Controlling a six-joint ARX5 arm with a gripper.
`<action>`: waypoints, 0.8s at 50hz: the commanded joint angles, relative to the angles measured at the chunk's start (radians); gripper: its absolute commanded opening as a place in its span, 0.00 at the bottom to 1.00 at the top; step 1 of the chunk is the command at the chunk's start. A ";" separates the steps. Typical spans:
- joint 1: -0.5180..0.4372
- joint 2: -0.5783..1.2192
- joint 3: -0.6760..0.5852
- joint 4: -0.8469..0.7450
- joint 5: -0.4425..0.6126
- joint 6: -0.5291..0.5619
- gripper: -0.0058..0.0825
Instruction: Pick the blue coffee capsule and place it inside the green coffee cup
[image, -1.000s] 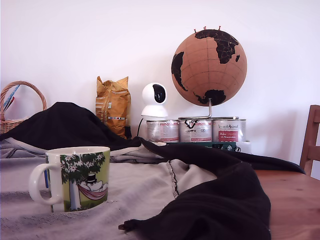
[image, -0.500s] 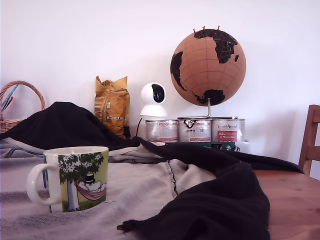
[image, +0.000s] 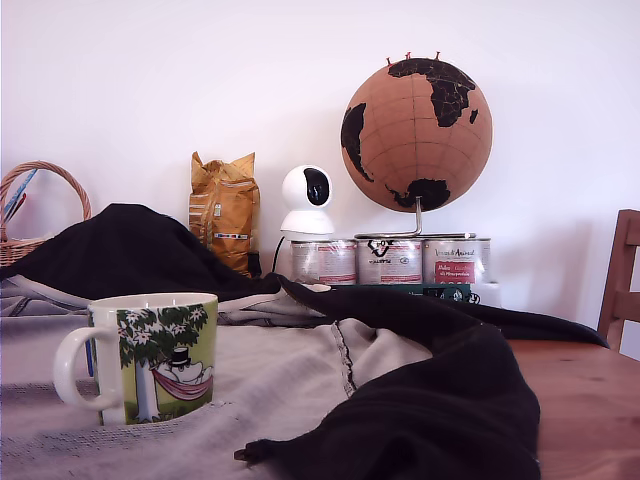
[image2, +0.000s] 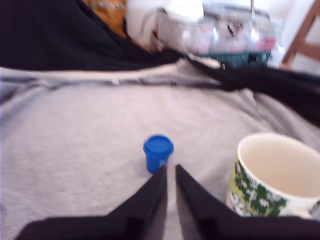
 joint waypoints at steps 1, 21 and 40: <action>-0.016 0.061 0.003 0.066 -0.016 0.006 0.69; -0.070 0.456 0.033 0.349 -0.056 0.066 0.82; -0.074 0.797 0.248 0.380 0.019 0.150 0.82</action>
